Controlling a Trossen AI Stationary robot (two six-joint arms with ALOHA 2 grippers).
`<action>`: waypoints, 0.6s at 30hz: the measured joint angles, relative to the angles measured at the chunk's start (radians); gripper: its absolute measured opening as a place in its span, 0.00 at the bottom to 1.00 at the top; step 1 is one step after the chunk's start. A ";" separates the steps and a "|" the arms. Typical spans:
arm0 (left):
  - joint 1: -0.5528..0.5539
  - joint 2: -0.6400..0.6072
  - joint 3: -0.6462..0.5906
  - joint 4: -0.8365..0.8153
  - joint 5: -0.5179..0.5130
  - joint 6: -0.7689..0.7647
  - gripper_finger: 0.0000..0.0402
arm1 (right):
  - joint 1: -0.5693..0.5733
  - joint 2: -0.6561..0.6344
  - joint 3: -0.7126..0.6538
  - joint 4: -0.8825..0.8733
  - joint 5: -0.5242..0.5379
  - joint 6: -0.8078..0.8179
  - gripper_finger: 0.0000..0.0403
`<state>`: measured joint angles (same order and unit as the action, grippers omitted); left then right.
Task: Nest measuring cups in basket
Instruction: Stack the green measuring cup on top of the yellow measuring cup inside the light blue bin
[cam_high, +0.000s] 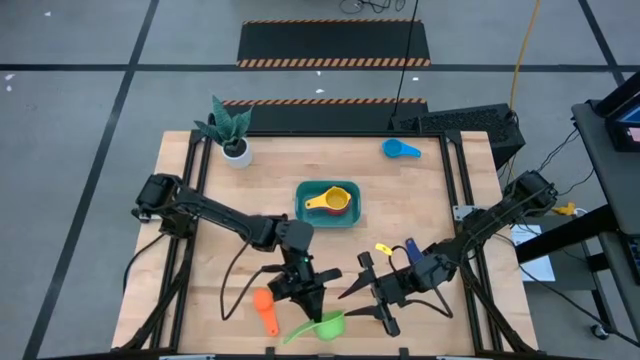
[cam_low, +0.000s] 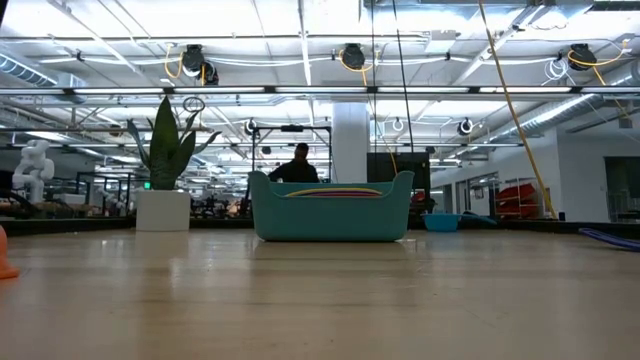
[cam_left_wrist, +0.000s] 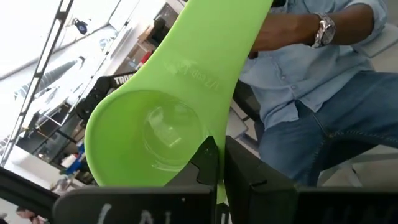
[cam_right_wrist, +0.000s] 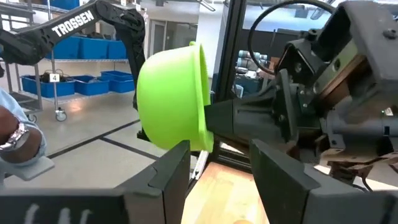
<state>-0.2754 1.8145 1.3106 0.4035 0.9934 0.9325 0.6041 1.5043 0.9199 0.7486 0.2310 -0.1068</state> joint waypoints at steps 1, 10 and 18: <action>0.000 0.000 0.000 -0.003 0.000 -0.003 0.02 | 0.000 0.000 0.000 0.001 0.000 -0.007 0.39; 0.000 0.000 0.000 -0.009 -0.002 -0.007 0.02 | 0.000 0.000 0.000 0.003 -0.001 -0.010 0.22; 0.000 0.000 0.000 -0.009 -0.007 -0.026 0.04 | 0.000 0.000 -0.001 0.005 -0.004 -0.011 0.02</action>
<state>-0.2752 1.8145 1.3106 0.3950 0.9868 0.9061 0.6042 1.5043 0.9192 0.7537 0.2266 -0.1177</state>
